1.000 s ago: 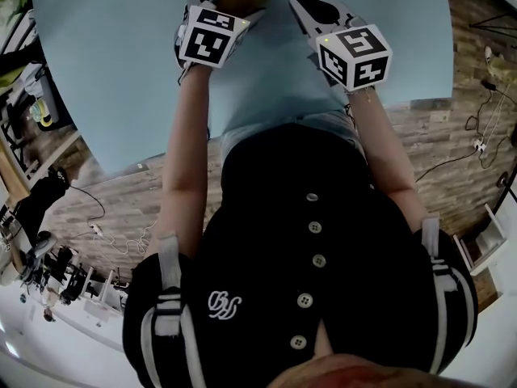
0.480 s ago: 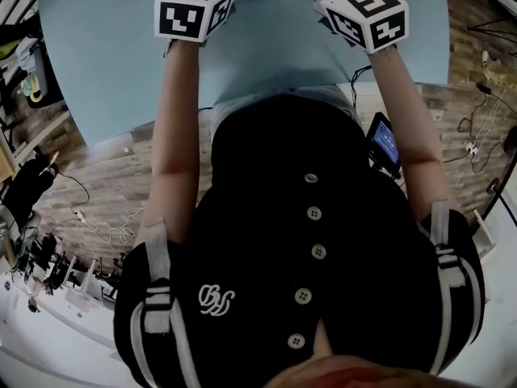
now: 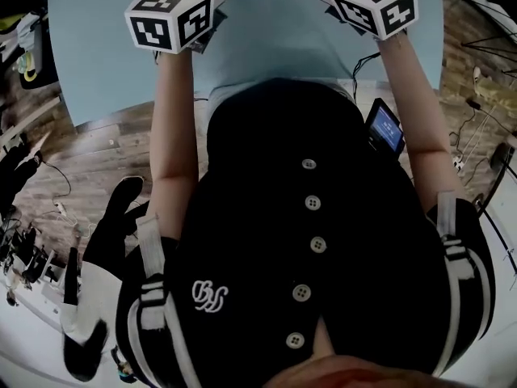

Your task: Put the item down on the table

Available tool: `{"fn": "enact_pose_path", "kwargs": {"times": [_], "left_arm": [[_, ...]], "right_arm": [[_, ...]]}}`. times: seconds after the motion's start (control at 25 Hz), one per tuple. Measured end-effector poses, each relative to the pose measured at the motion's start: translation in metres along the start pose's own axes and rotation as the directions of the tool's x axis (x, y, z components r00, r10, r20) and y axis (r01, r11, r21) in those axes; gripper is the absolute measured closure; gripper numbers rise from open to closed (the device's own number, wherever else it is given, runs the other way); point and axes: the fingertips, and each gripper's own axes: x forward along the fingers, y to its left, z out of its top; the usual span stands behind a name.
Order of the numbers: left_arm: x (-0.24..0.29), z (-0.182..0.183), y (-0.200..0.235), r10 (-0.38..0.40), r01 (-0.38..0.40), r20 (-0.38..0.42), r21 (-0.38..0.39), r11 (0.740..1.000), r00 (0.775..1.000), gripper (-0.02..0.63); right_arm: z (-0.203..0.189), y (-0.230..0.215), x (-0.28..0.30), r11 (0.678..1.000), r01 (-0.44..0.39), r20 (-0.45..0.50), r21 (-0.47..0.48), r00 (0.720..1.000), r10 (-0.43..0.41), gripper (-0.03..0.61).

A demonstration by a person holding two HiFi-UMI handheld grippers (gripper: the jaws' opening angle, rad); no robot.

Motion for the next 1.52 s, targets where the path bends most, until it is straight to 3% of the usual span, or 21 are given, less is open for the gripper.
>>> {"fn": "enact_pose_path", "kwargs": {"times": [0.32, 0.72, 1.36, 1.52], "left_arm": [[-0.036, 0.005, -0.009, 0.087, -0.088, 0.114, 0.004, 0.996, 0.990, 0.604], [-0.052, -0.015, -0.016, 0.153, -0.144, 0.158, -0.062, 0.988, 0.976, 0.604], [-0.046, -0.052, -0.022, 0.160, -0.156, 0.036, -0.094, 0.983, 0.987, 0.604], [-0.043, -0.054, -0.025, 0.162, -0.160, 0.022, -0.055, 0.986, 0.987, 0.604]], "right_arm": [[0.016, 0.022, 0.000, 0.998, -0.040, 0.036, -0.039, 0.998, 0.041, 0.566], [0.006, 0.049, 0.011, 0.999, -0.051, 0.079, -0.009, 0.996, 0.052, 0.566], [-0.012, 0.057, 0.013, 0.992, 0.027, 0.126, 0.125, 0.991, -0.043, 0.566], [-0.019, 0.053, 0.010, 0.987, 0.046, 0.116, 0.156, 0.991, -0.064, 0.566]]}}
